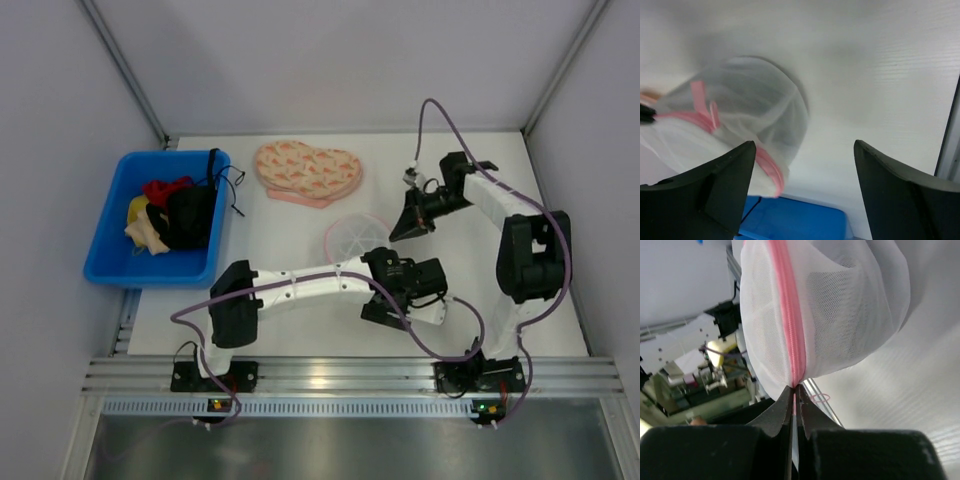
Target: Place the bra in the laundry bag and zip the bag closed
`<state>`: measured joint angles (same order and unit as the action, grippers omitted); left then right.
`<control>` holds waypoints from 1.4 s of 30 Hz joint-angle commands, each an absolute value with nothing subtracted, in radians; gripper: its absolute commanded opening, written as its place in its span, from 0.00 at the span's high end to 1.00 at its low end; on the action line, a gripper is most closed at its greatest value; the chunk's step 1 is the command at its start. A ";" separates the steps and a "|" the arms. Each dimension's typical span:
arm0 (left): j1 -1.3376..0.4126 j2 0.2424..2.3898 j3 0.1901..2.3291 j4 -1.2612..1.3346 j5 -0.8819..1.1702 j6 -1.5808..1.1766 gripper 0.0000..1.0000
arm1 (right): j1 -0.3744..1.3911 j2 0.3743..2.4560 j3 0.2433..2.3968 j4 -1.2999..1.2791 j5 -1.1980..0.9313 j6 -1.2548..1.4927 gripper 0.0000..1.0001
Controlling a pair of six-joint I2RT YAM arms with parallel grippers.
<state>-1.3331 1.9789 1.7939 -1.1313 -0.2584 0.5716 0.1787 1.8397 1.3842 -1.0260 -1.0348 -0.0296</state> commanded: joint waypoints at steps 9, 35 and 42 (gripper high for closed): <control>-1.188 1.868 1.948 -1.080 -0.227 0.562 0.01 | -0.167 1.724 1.344 -0.683 -0.954 0.194 1.00; -0.553 1.684 1.981 -0.989 0.230 0.071 0.02 | -0.649 1.710 1.111 0.031 -0.601 0.698 1.00; -0.373 1.620 1.901 -0.973 0.337 0.014 0.01 | -0.649 1.692 1.173 -0.073 -0.643 0.623 0.46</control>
<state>-0.4213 1.6855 1.9198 -1.0248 0.2668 0.0658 -0.6270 1.7599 1.1110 -0.0727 -0.6353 0.6586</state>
